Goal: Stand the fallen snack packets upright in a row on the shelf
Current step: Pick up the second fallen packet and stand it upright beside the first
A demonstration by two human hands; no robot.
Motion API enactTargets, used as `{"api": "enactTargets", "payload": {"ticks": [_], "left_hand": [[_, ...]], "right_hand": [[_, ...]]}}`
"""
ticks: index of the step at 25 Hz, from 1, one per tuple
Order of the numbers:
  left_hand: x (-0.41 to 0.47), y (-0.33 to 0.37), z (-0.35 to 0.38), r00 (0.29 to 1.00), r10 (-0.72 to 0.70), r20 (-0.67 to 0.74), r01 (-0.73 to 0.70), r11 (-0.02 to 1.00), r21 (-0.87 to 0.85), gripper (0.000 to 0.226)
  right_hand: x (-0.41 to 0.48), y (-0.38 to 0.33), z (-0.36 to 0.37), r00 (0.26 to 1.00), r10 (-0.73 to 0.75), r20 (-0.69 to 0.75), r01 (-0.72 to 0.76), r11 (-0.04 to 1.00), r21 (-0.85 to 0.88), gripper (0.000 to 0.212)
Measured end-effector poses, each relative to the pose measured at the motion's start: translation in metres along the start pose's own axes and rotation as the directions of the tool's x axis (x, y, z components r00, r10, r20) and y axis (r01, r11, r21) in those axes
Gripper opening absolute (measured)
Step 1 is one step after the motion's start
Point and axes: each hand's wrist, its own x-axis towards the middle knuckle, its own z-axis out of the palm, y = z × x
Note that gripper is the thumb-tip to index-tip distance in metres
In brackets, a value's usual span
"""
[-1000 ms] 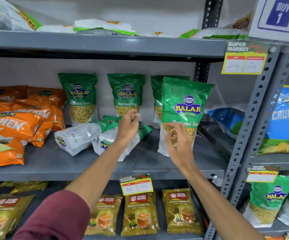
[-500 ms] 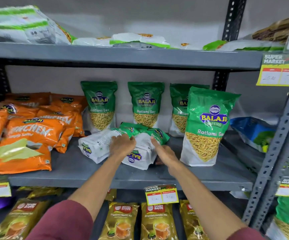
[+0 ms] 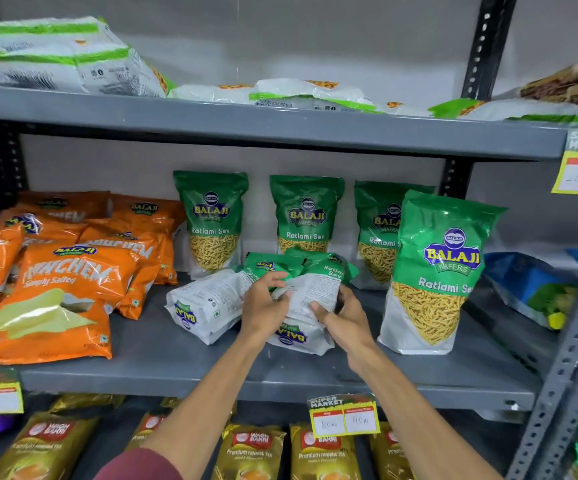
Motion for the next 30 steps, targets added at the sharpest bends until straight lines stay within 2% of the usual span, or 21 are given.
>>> {"api": "enactTargets", "payload": {"ticks": [6, 10, 15, 21, 23, 25, 26, 28, 29, 30], "left_hand": [[0.004, -0.013, 0.014, 0.976, 0.211, -0.044, -0.212, 0.977, -0.005, 0.046], [0.017, -0.017, 0.023, 0.962, 0.264, -0.061, -0.26, 0.963, 0.068, 0.063], [0.031, -0.03, 0.03, 0.96, 0.269, -0.079, -0.26, 0.959, 0.109, 0.073], [0.034, -0.035, 0.033, 0.958, 0.278, -0.068, -0.265, 0.951, 0.161, 0.073], [0.032, -0.034, 0.033, 0.955, 0.279, -0.098, -0.252, 0.942, 0.223, 0.067], [0.028, -0.027, 0.033, 0.934, 0.317, -0.166, -0.261, 0.921, 0.29, 0.052], [0.027, -0.024, 0.035, 0.929, 0.331, -0.166, -0.283, 0.923, 0.259, 0.041], [0.021, -0.02, 0.037, 0.942, 0.304, -0.141, -0.303, 0.953, 0.033, 0.017], [0.017, -0.018, 0.037, 0.958, 0.26, -0.124, -0.273, 0.956, -0.105, 0.016], [0.015, -0.018, 0.035, 0.974, 0.204, -0.103, -0.222, 0.948, -0.227, 0.03]], "right_hand": [[0.009, 0.015, -0.004, 0.971, -0.22, -0.094, 0.213, 0.974, -0.084, 0.077], [0.031, 0.018, -0.002, 0.952, -0.298, -0.069, 0.282, 0.942, -0.182, 0.082], [0.062, 0.025, 0.01, 0.951, -0.301, -0.069, 0.277, 0.93, -0.243, 0.078], [0.066, 0.033, 0.008, 0.95, -0.306, -0.061, 0.286, 0.933, -0.219, 0.078], [0.061, 0.028, 0.005, 0.961, -0.271, -0.06, 0.254, 0.946, -0.199, 0.086], [0.05, 0.022, 0.006, 0.959, -0.275, -0.069, 0.249, 0.934, -0.257, 0.087], [0.043, 0.019, 0.008, 0.956, -0.285, -0.072, 0.247, 0.91, -0.334, 0.082], [0.022, 0.012, 0.016, 0.954, -0.295, -0.052, 0.234, 0.841, -0.487, 0.076], [0.011, 0.008, 0.021, 0.957, -0.289, -0.023, 0.236, 0.822, -0.519, 0.076], [0.002, 0.005, 0.028, 0.96, -0.28, 0.026, 0.251, 0.809, -0.531, 0.077]]}}
